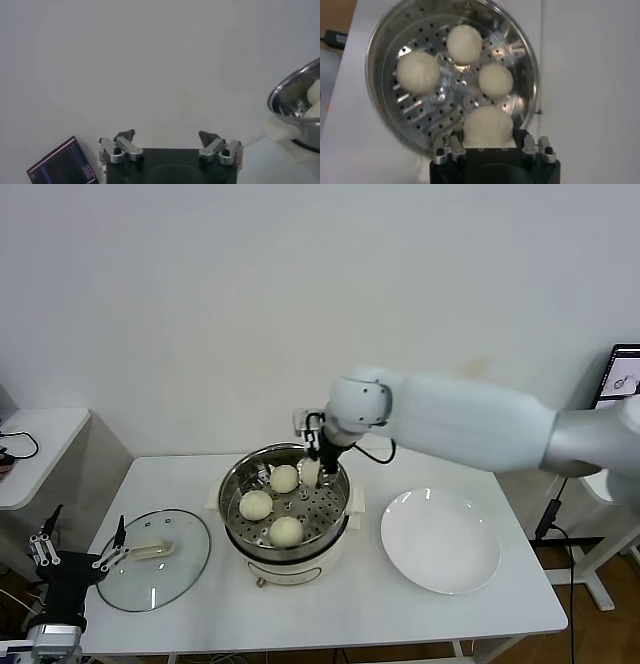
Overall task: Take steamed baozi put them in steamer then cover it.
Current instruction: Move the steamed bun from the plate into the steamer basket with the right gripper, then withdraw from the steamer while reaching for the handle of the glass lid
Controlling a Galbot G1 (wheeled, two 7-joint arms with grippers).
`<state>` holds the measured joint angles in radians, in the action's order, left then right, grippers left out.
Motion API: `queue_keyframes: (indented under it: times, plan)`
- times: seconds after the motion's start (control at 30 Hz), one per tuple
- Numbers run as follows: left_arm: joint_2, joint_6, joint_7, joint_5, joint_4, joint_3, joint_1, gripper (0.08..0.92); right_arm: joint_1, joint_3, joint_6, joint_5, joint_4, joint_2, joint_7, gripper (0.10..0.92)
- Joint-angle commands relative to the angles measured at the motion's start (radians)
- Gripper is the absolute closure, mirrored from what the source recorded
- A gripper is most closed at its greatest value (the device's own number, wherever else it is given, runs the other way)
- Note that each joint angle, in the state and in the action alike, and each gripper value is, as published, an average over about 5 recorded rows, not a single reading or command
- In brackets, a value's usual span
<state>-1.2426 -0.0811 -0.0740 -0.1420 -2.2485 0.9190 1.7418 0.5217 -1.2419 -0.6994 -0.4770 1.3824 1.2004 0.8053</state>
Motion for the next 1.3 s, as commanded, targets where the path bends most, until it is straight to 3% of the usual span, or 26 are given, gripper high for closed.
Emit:
queue_keyframes:
  times: [0.03, 0.6, 0.87, 1.03, 1.13, 1.3]
  plan:
    - [0.002, 0.000, 0.000, 0.000, 0.003, 0.003, -0.001, 0.177, -0.095, -0.012, -0.028, 0.032, -0.080, 0.086, -0.036, 0.406]
    - [0.001, 0.000, -0.001, 0.001, 0.021, 0.002, -0.014, 0.177, -0.118, -0.007, -0.028, 0.092, -0.080, 0.064, -0.012, 0.397]
    - [0.002, -0.002, -0.001, 0.001, 0.018, 0.003, -0.016, 0.177, -0.050, 0.031, -0.028, 0.071, -0.017, 0.009, -0.018, 0.235]
    - [0.007, -0.003, 0.000, 0.001, 0.017, 0.005, -0.019, 0.177, 0.044, 0.037, -0.028, 0.006, 0.095, -0.074, -0.044, 0.204]
    - [0.007, -0.004, 0.000, 0.002, 0.018, 0.005, -0.023, 0.177, 0.046, 0.070, -0.028, -0.082, 0.180, -0.147, -0.165, 0.203]
    - [0.001, -0.005, 0.000, 0.001, 0.018, -0.002, -0.029, 0.177, -0.142, 0.197, 0.031, -0.281, 0.329, -0.301, -0.686, 0.203]
